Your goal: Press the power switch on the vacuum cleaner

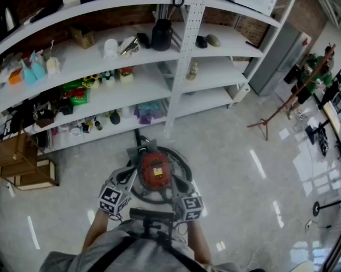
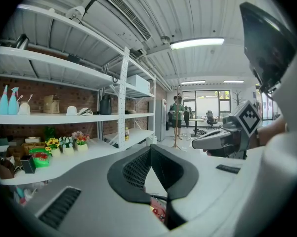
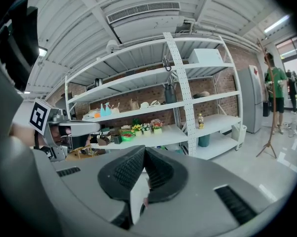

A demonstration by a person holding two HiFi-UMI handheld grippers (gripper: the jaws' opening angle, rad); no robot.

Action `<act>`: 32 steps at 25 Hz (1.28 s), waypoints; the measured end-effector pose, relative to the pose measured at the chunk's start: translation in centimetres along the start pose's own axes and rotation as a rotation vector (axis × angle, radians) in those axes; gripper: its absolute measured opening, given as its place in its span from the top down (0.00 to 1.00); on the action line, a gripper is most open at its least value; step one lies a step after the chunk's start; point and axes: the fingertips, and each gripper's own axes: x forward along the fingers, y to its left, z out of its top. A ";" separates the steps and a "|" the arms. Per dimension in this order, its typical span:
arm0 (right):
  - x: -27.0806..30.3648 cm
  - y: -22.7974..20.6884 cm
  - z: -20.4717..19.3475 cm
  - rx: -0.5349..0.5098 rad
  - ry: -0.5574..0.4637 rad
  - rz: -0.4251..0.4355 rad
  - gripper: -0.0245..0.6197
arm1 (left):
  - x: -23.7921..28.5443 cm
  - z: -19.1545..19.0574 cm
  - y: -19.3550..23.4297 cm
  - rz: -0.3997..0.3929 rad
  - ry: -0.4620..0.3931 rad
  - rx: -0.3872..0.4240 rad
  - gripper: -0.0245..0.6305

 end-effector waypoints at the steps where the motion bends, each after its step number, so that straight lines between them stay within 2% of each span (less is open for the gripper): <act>1: 0.1 -0.1 0.1 0.004 -0.004 0.003 0.95 | 0.1 -0.1 0.0 0.000 0.002 0.000 0.95; 15: 0.6 -0.4 1.0 -0.034 -0.008 0.006 0.95 | 1.1 0.2 0.3 -0.015 -0.013 0.006 0.95; 32: 0.0 0.7 0.6 -0.031 -0.007 -0.004 0.95 | 0.2 0.1 0.2 -0.027 -0.019 0.007 0.95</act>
